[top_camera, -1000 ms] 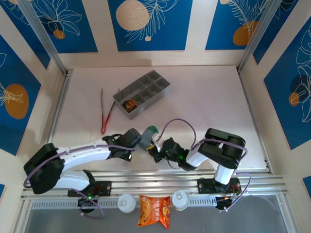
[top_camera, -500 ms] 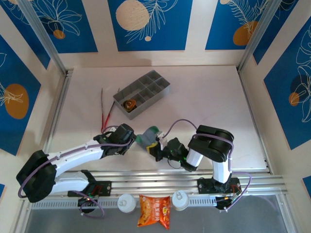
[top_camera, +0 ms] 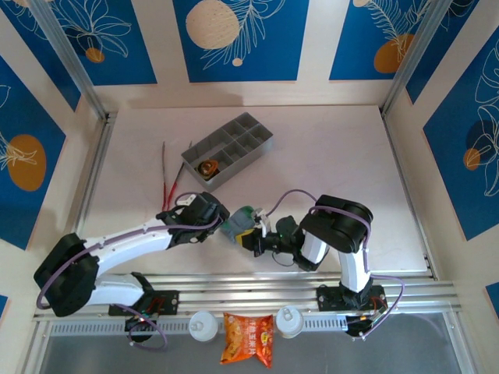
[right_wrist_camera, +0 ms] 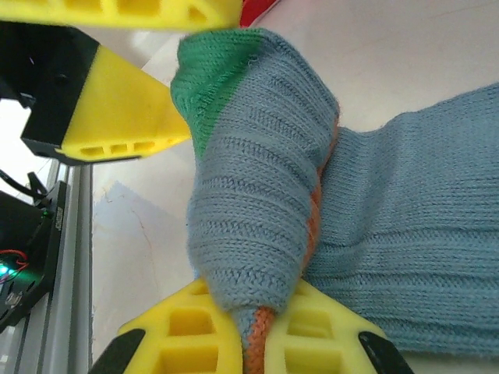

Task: Roll the socks

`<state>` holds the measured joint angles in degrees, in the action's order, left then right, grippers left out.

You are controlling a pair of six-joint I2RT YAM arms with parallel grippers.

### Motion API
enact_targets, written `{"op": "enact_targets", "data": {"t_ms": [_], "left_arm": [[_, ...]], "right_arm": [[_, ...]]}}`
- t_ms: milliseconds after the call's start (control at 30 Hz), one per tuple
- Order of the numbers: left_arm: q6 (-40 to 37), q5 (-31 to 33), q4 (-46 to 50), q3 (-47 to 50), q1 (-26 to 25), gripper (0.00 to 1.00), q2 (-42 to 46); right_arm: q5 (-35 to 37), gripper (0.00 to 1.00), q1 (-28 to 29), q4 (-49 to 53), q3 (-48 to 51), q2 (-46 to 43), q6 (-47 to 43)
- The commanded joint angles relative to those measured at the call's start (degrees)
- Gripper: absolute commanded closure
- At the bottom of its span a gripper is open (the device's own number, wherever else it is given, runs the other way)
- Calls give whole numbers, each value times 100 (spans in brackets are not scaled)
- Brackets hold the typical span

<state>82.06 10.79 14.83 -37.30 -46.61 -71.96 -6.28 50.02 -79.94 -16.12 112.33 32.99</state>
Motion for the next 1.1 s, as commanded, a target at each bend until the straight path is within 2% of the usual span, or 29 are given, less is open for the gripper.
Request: {"op": "enact_targets", "data": {"t_ms": [0, 33, 100, 167, 300, 533, 700, 833, 900, 967, 1067], "left_arm": [[-84, 272, 253, -77, -24, 24, 429], [-120, 196, 105, 7, -18, 26, 465], [-179, -133, -147, 108, -24, 37, 317], [-226, -424, -188, 44, -48, 42, 51], [-263, -559, -532, -35, -160, 43, -252], [-281, -603, -481, -194, -369, 49, -889], [-380, -690, -181, -305, -481, 55, -1451], [-473, -964, 312, -511, -547, 65, -2056], [-523, -1156, 698, -618, -612, 75, -2347], [-583, -1350, 932, -621, -666, 82, -2563], [-628, -1527, 1215, -617, -742, 86, -2808]], "right_arm": [[40, 100, -115, 2767, 171, 717, 243], [40, 100, -115, 2798, 166, 724, 236], [40, 100, -117, 2829, 155, 780, 226], [10, 100, -116, 2895, 128, 825, 209], [-22, 100, -117, 3143, 34, 852, 233], [-92, 100, -133, 3627, -186, 822, 279], [-97, 100, -150, 3894, -330, 783, 211], [-86, 100, -150, 4432, -565, 677, -110], [-36, 100, -152, 4809, -728, 524, -421], [133, 94, -114, 5203, -880, 267, -804], [371, 78, 38, 5512, -1001, -280, -1542]]}}
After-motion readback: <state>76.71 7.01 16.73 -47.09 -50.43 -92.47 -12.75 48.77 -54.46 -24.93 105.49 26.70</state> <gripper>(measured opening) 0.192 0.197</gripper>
